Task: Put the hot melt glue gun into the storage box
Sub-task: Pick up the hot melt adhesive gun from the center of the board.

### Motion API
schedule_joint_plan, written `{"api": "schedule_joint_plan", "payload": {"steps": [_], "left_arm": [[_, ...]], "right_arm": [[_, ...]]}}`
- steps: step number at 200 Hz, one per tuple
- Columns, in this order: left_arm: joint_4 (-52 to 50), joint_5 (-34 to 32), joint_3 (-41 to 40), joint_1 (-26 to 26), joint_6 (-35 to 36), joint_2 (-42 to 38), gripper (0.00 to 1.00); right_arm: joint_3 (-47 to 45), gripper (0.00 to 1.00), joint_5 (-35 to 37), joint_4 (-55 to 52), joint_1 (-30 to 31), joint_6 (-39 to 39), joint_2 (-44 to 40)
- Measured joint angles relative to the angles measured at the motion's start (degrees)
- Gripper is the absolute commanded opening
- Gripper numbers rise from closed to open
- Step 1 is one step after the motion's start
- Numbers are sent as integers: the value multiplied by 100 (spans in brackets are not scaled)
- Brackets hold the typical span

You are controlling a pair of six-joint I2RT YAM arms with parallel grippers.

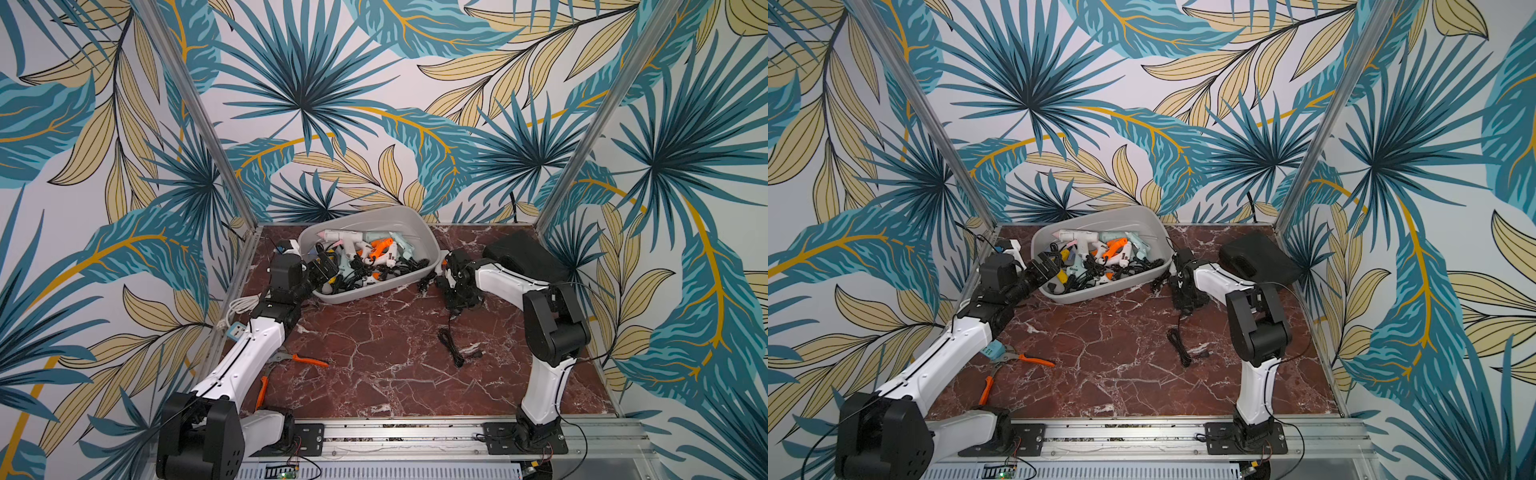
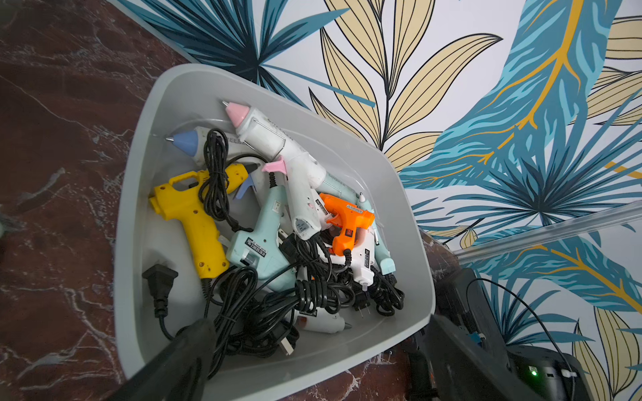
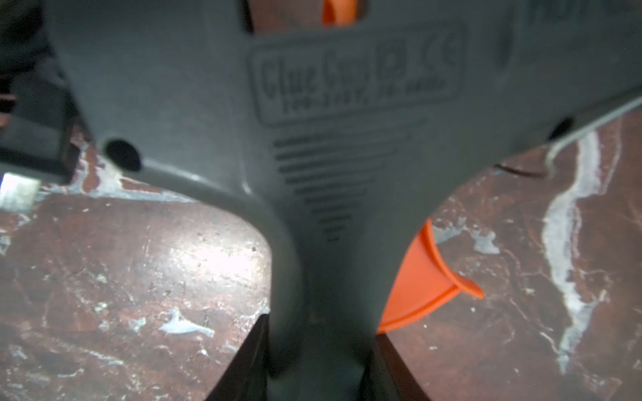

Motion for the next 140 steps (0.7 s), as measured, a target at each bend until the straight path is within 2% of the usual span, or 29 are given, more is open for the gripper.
{"api": "schedule_joint_plan", "payload": {"steps": [28,63,105,131,140], "left_arm": [[-31,168,138,-153,26,55,100],[-133,627,632,-407,129,313,100],[-398,1217,1408,-977,407,693,98],[-546,1744,1897,-1366,568,1032,97],[-629,1912,2098,-1495,627,1172,100]], "right_arm": [[-380,7,68,129,4,-173,-505],[-914,6,37,505,79,-455,-1707],[-1311,6,-155,1215,369,-811,-2959],[-1357,6,-295,1502,586,-992,-3388],[-1357,6,-323,1593,667,-1049,-3491]]}}
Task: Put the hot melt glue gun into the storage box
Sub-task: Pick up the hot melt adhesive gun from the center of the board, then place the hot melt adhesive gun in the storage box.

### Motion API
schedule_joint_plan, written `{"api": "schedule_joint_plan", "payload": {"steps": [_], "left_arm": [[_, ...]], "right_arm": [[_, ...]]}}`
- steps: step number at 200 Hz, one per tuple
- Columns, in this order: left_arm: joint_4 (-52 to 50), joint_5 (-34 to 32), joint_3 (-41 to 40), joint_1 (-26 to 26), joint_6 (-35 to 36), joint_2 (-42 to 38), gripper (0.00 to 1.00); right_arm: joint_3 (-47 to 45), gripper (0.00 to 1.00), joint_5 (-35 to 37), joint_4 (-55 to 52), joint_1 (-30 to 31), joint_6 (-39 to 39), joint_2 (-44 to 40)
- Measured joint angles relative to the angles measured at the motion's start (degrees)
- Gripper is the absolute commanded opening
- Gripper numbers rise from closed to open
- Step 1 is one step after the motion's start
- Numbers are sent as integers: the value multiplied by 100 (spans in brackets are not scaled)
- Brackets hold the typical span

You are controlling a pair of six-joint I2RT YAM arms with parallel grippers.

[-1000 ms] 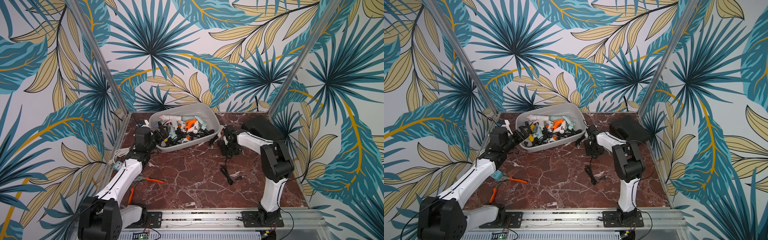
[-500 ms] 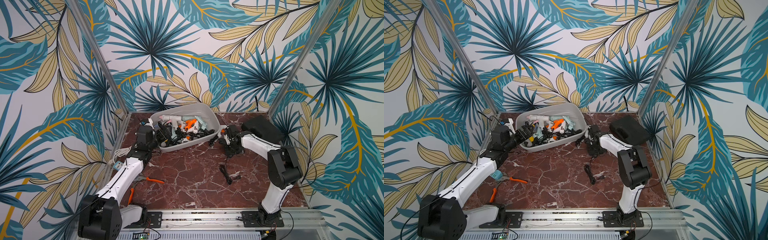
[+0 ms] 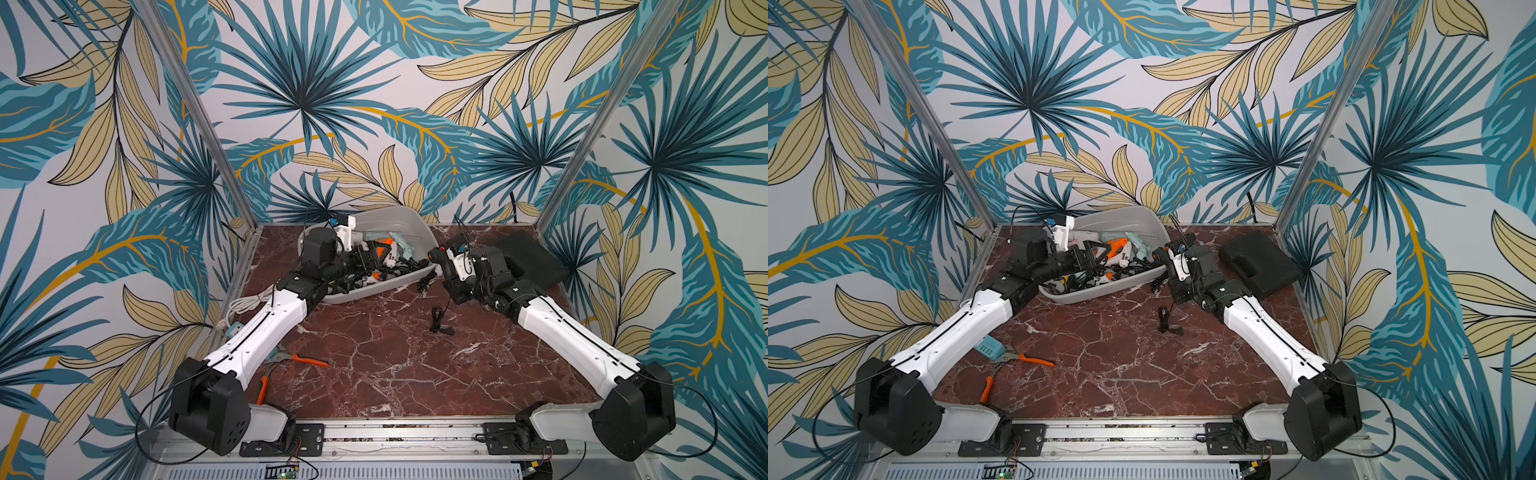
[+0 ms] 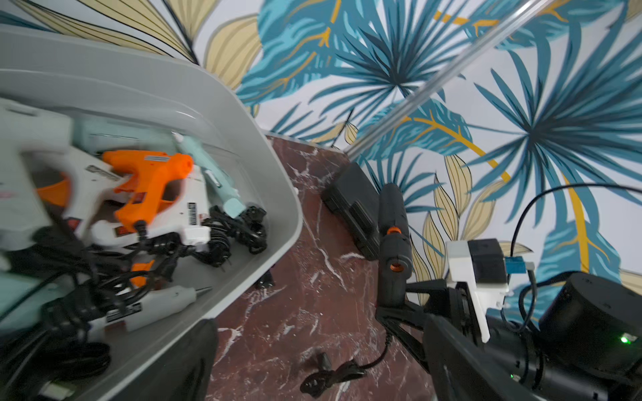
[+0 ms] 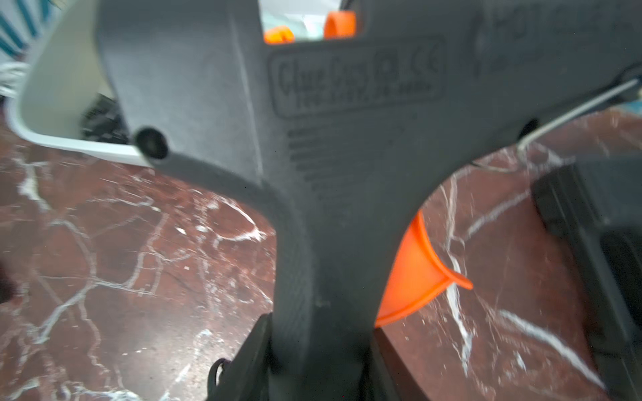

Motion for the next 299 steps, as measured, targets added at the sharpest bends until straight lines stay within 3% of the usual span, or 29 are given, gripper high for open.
{"api": "schedule_joint_plan", "payload": {"steps": [59,132,155,175,195,204,213,221,251,299], "left_arm": [[-570,627,1285,-664,520,861,99],[-758,885,1451,-699,570,1399,79],[-774,1005,1558,-723,608,1473,58],[-739,1097,1644,-743,601,1480,31],[-730,1054,1703,-772,501,1480,8],[-732,999,1716,-780,511,1480,0],[-732,973,1729,-780,527,1480,0],[-767,922,1773,-780,629,1480,0],[-1019,667,1976,-566,951,1480,0],[-1322,566,2695,66,1338,1480,0]], "right_arm": [[11,6,9,197,466,-256,-173],[247,7,205,157,817,-407,-116],[374,9,221,149,911,-446,-26],[444,13,240,149,951,-463,46],[481,25,387,155,966,-470,94],[494,38,439,153,970,-466,94],[514,60,490,144,981,-457,94],[553,71,557,140,986,-407,94],[914,98,894,129,975,-142,-7],[1178,99,1788,11,975,496,-780]]}}
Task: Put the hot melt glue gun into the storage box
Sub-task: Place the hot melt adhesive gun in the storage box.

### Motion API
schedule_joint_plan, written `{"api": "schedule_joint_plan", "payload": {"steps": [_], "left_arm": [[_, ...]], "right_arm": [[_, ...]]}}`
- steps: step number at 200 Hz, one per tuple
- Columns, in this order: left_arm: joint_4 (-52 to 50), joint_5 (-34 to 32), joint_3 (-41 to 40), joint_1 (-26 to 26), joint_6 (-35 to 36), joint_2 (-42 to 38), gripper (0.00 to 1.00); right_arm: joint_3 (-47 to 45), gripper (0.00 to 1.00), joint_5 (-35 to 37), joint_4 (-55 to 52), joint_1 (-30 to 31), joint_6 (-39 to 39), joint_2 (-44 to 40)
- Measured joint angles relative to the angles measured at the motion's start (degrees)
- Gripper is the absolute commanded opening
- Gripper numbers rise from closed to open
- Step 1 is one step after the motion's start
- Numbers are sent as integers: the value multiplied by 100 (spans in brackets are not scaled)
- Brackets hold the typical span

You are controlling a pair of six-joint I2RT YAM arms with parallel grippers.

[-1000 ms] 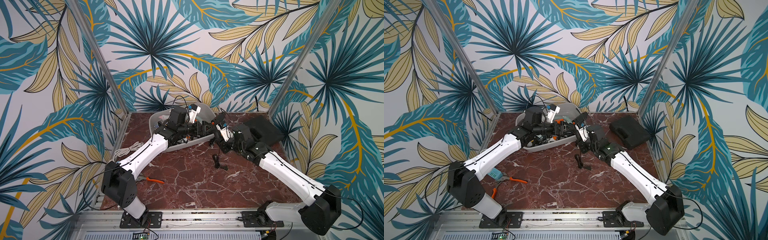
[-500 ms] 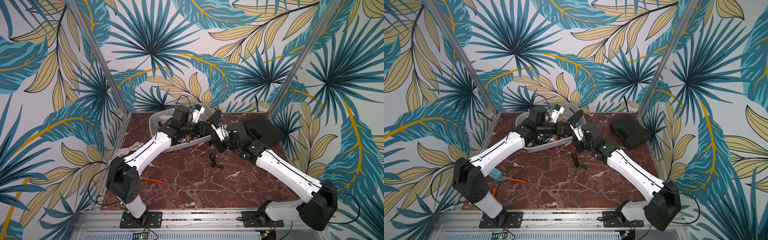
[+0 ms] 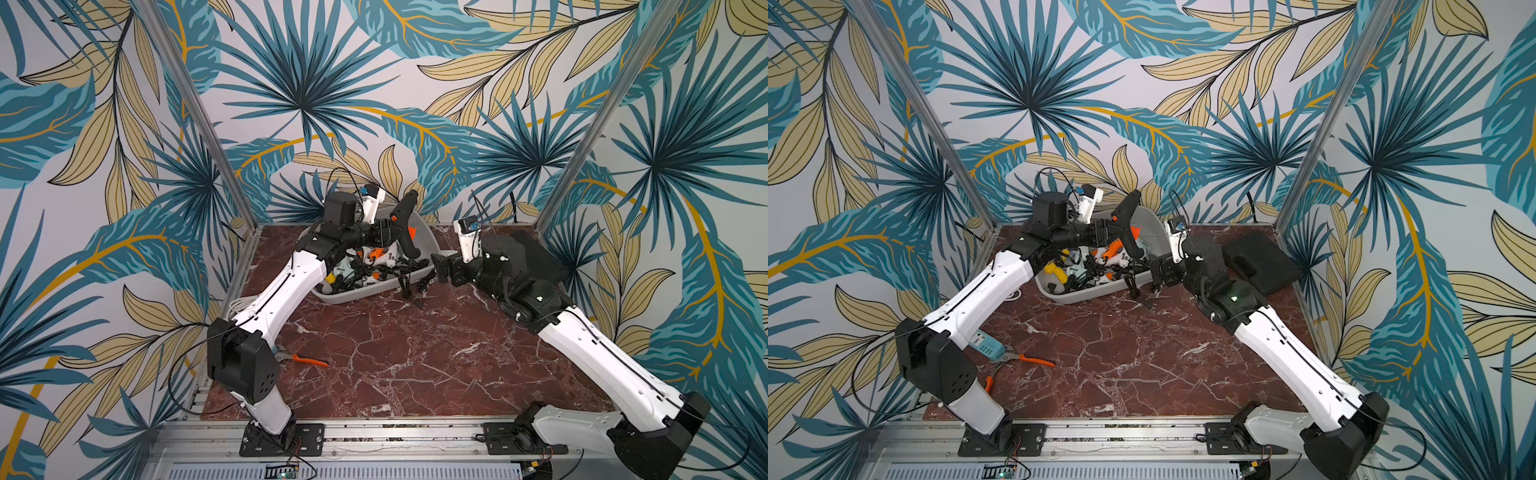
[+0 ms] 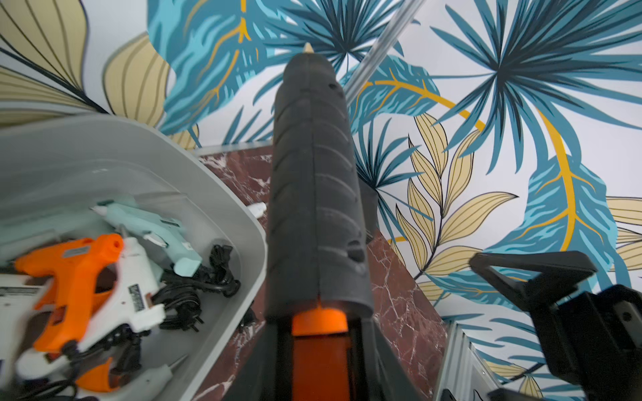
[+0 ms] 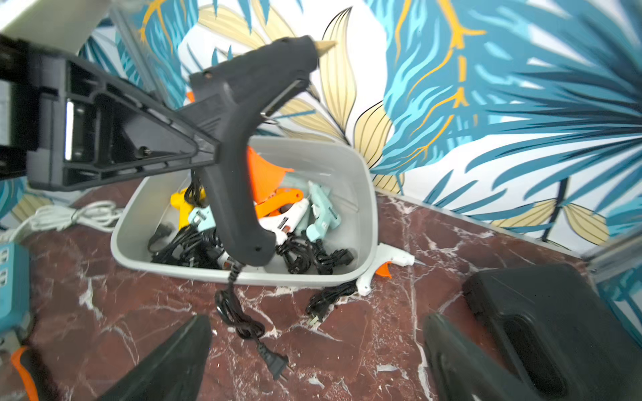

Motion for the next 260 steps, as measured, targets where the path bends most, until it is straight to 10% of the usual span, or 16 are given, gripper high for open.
{"api": "schedule_joint_plan", "payload": {"steps": [118,260], "left_arm": [[-1545,-1532,2719,1080,1427,448,0],[-3759,-5152,3722,393,2765,2726,0]], "right_arm": [[131,99,1591,-789,-2,1259,-356],[260,99,1731,-1130,-74,1652,177]]}}
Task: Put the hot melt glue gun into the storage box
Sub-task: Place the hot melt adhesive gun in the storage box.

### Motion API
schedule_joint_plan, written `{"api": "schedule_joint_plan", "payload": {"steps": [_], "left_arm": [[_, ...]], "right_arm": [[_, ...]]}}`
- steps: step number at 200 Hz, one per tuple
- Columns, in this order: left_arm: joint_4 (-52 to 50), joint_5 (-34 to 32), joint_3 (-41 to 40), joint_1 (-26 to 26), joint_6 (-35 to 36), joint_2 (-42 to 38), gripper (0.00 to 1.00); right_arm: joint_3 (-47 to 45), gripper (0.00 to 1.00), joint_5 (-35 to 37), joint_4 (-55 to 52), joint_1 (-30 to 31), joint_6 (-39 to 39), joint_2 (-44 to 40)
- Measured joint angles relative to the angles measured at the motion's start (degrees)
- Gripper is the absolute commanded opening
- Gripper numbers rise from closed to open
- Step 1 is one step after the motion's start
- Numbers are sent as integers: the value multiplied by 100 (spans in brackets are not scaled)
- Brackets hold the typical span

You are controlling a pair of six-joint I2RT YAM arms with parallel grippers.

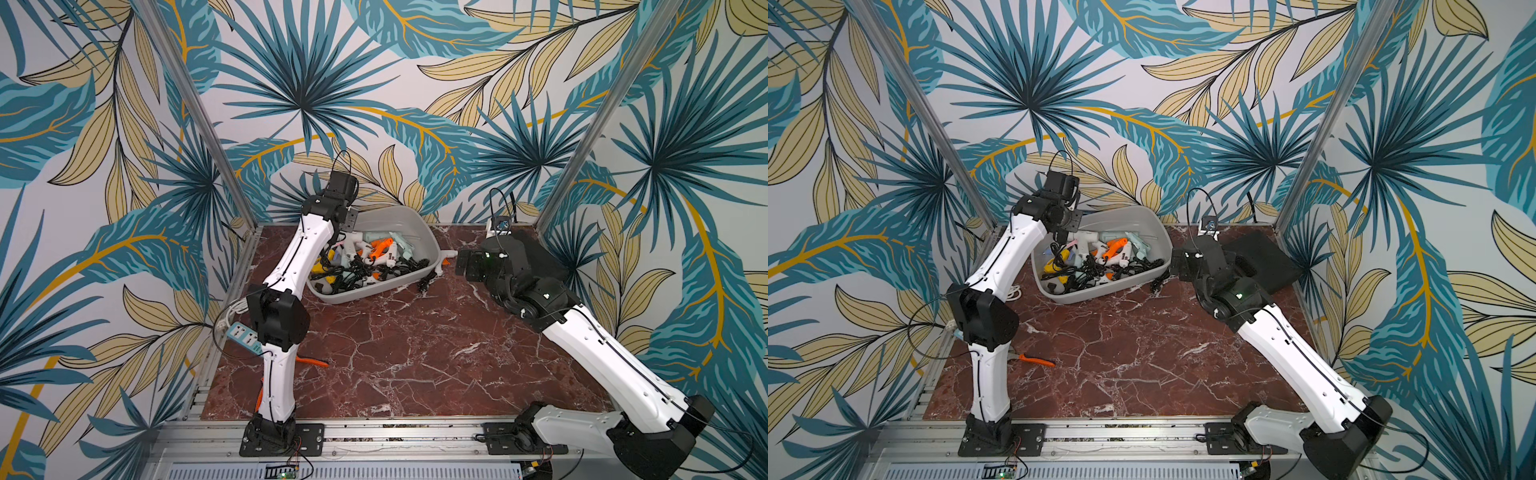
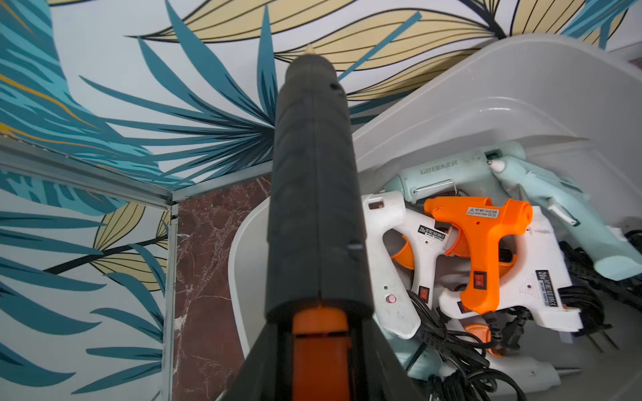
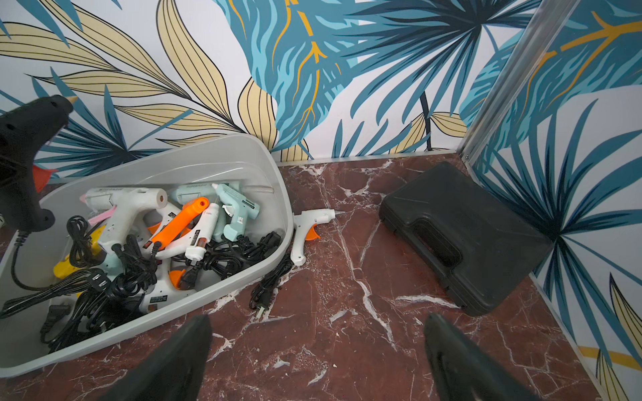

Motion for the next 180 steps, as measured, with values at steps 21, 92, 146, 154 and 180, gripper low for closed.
{"api": "schedule_joint_plan", "payload": {"steps": [21,92,146,154,180], "left_arm": [[2,-203,168,-223,149,323,0],[680,-1001,278,-715,911,1095,0],[1827,-1438,352,-1058,1812,1670,14],[1930,-1537,348,-1106,1980,1762,14],[2225,-1816,297,-1235,2507,1947,15]], "right_arm": [[2,99,-9,-11,-9,44,0],[2,99,-160,-96,-37,125,0],[2,99,-304,-103,-39,184,0],[2,100,-313,-103,-39,203,2],[2,99,-367,-103,-39,247,42]]}}
